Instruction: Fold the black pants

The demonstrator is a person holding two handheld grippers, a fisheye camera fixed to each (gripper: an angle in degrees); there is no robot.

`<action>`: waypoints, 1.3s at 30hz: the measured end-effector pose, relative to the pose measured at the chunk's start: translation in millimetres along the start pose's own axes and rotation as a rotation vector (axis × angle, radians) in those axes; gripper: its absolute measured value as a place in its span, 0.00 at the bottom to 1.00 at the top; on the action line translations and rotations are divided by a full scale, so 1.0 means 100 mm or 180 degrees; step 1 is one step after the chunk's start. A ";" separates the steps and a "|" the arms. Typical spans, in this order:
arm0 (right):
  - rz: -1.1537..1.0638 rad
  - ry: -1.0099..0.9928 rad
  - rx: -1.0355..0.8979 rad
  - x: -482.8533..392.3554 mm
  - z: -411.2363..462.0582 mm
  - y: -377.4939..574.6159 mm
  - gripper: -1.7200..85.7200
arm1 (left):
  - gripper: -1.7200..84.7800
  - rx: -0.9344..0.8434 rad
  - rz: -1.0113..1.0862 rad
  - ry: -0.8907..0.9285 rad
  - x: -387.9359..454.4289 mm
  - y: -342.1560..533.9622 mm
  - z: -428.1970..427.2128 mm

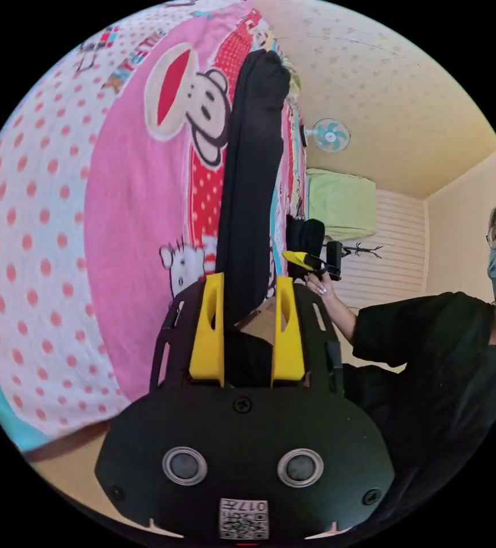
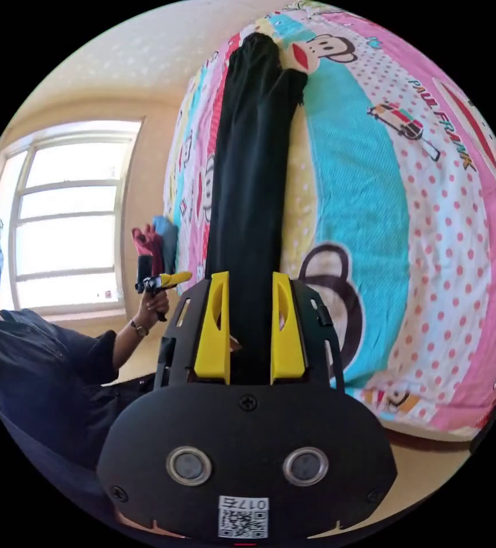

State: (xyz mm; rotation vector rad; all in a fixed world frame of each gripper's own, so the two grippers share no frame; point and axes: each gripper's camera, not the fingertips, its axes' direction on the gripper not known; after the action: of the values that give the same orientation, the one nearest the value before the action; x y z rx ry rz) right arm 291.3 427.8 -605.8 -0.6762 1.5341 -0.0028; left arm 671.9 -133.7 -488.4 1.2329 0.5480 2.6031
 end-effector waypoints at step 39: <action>-0.2946 -0.2219 -0.0418 -1.64 -3.06 1.51 0.02 | 0.07 0.0392 0.2454 0.1333 3.20 1.00 0.37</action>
State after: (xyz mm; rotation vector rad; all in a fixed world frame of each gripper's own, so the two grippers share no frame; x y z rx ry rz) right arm -60.5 496.7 -485.3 -1.2819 0.4716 -0.3313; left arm 496.6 -106.5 -201.1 1.0770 0.3364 3.5717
